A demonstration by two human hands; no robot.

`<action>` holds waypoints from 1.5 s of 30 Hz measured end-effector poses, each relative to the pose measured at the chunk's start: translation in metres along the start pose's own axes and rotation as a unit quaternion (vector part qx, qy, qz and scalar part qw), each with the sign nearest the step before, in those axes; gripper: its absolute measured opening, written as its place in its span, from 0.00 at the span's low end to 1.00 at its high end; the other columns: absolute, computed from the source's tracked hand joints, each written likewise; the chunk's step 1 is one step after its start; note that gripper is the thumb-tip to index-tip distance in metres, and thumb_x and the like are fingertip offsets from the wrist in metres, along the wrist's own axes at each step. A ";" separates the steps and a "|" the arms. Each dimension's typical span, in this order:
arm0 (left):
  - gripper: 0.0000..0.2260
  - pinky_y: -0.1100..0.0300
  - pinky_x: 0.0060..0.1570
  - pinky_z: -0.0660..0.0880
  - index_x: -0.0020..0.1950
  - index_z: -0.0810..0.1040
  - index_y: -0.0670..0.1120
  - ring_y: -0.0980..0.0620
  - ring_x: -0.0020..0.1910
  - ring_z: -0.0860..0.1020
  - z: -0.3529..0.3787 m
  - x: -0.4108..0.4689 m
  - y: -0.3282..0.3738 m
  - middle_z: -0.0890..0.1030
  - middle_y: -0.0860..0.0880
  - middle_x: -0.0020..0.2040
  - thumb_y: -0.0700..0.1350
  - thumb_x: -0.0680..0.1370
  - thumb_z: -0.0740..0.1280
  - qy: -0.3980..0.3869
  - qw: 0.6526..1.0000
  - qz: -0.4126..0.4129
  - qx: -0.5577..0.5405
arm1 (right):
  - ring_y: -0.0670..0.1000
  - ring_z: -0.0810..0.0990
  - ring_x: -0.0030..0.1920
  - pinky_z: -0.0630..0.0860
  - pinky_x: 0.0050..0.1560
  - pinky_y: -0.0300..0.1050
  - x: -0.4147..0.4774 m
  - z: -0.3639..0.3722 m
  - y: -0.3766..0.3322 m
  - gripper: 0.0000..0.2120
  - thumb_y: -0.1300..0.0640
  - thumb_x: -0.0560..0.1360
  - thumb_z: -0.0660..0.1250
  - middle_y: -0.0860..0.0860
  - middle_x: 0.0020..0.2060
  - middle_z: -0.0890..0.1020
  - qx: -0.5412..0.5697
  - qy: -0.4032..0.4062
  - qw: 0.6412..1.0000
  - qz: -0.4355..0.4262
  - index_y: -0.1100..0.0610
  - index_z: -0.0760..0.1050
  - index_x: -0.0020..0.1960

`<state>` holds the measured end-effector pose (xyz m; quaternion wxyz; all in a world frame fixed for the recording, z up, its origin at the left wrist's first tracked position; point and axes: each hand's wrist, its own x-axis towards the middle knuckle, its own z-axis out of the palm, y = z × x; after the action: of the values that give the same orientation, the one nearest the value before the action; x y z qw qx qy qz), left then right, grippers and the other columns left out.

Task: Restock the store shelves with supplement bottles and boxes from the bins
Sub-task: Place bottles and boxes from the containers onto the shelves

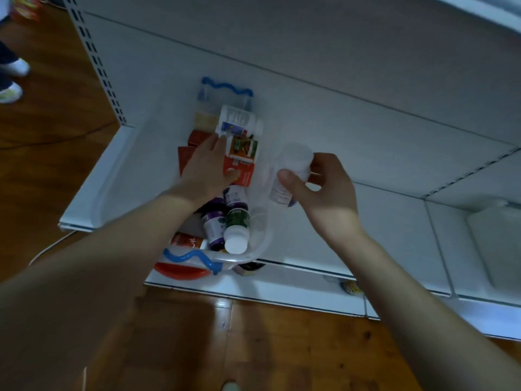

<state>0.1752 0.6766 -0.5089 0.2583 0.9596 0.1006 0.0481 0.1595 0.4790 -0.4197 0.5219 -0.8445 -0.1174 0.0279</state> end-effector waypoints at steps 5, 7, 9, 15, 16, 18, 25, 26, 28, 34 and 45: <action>0.32 0.54 0.70 0.55 0.75 0.53 0.39 0.44 0.74 0.55 0.008 0.024 0.000 0.53 0.41 0.76 0.46 0.77 0.65 -0.001 0.999 0.029 0.033 | 0.36 0.75 0.43 0.69 0.36 0.22 0.002 -0.002 0.007 0.14 0.54 0.70 0.71 0.38 0.42 0.75 0.030 -0.004 0.999 -0.012 0.53 0.69 0.51; 0.31 0.54 0.69 0.55 0.75 0.53 0.39 0.44 0.73 0.57 0.012 0.026 -0.003 0.54 0.41 0.76 0.45 0.78 0.64 -0.004 0.999 0.027 0.042 | 0.35 0.75 0.44 0.69 0.36 0.21 0.005 -0.001 0.008 0.14 0.54 0.70 0.71 0.37 0.42 0.74 0.030 -0.012 0.999 -0.017 0.53 0.69 0.52; 0.29 0.55 0.68 0.56 0.75 0.55 0.39 0.43 0.72 0.60 0.017 0.023 -0.005 0.58 0.40 0.75 0.43 0.78 0.64 0.005 0.999 0.024 0.048 | 0.35 0.75 0.44 0.69 0.36 0.21 0.007 -0.001 0.008 0.14 0.54 0.70 0.71 0.37 0.42 0.74 0.028 -0.015 0.999 -0.018 0.53 0.69 0.52; 0.23 0.52 0.60 0.66 0.70 0.65 0.41 0.41 0.62 0.67 0.016 0.029 -0.004 0.68 0.39 0.64 0.43 0.77 0.65 0.048 0.993 -0.013 0.107 | 0.35 0.75 0.45 0.69 0.36 0.21 0.007 -0.002 0.009 0.15 0.55 0.70 0.71 0.37 0.43 0.74 0.035 -0.020 0.999 -0.015 0.52 0.69 0.52; 0.21 0.52 0.59 0.66 0.68 0.68 0.40 0.41 0.61 0.68 0.015 0.029 -0.004 0.68 0.39 0.63 0.44 0.77 0.66 0.052 0.992 -0.012 0.116 | 0.35 0.75 0.45 0.69 0.36 0.21 0.007 -0.001 0.009 0.15 0.55 0.70 0.71 0.37 0.43 0.74 0.037 -0.020 0.999 -0.014 0.52 0.69 0.53; 0.19 0.51 0.57 0.67 0.64 0.71 0.39 0.41 0.60 0.69 0.015 0.027 -0.004 0.70 0.39 0.62 0.45 0.75 0.67 0.066 0.991 -0.015 0.111 | 0.35 0.75 0.45 0.69 0.36 0.21 0.008 -0.001 0.009 0.15 0.55 0.70 0.71 0.37 0.43 0.74 0.039 -0.019 0.999 -0.014 0.52 0.69 0.53; 0.16 0.59 0.48 0.68 0.60 0.72 0.38 0.43 0.55 0.76 0.003 -0.013 0.008 0.77 0.40 0.57 0.43 0.75 0.67 0.025 0.995 -0.069 -0.068 | 0.36 0.75 0.43 0.70 0.37 0.22 -0.002 0.004 0.002 0.16 0.56 0.70 0.72 0.38 0.43 0.75 0.049 0.004 0.999 -0.001 0.52 0.69 0.53; 0.16 0.62 0.46 0.66 0.60 0.72 0.38 0.43 0.55 0.75 -0.003 -0.022 0.011 0.77 0.40 0.57 0.43 0.75 0.68 0.031 0.993 -0.082 -0.083 | 0.37 0.76 0.43 0.70 0.37 0.22 -0.006 0.004 0.000 0.17 0.56 0.70 0.72 0.40 0.43 0.76 0.044 0.005 0.999 0.001 0.52 0.70 0.55; 0.19 0.66 0.44 0.64 0.61 0.73 0.38 0.44 0.56 0.75 -0.017 -0.041 0.022 0.77 0.41 0.58 0.44 0.74 0.70 0.037 0.988 -0.116 -0.094 | 0.37 0.76 0.43 0.69 0.38 0.21 -0.017 0.004 -0.006 0.20 0.55 0.70 0.72 0.41 0.44 0.76 0.035 0.007 0.999 0.003 0.53 0.71 0.59; 0.20 0.62 0.45 0.70 0.58 0.77 0.40 0.46 0.49 0.77 -0.062 -0.112 0.048 0.79 0.42 0.51 0.45 0.69 0.75 0.081 0.972 -0.124 -0.182 | 0.36 0.76 0.43 0.70 0.40 0.24 -0.059 -0.012 -0.031 0.15 0.55 0.69 0.72 0.38 0.44 0.77 0.037 -0.049 0.998 0.029 0.45 0.70 0.51; 0.21 0.67 0.47 0.69 0.56 0.77 0.43 0.54 0.47 0.73 -0.157 -0.215 0.126 0.70 0.51 0.51 0.41 0.65 0.77 0.030 0.967 -0.109 -0.229 | 0.50 0.78 0.39 0.74 0.35 0.36 -0.118 -0.096 -0.115 0.11 0.52 0.70 0.71 0.45 0.38 0.77 -0.017 -0.079 0.992 0.097 0.49 0.73 0.51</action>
<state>-0.0359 0.5997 -0.3187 0.4713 0.8564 0.1989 0.0705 0.0415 0.4175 -0.2835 0.4909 -0.8559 -0.0765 0.1431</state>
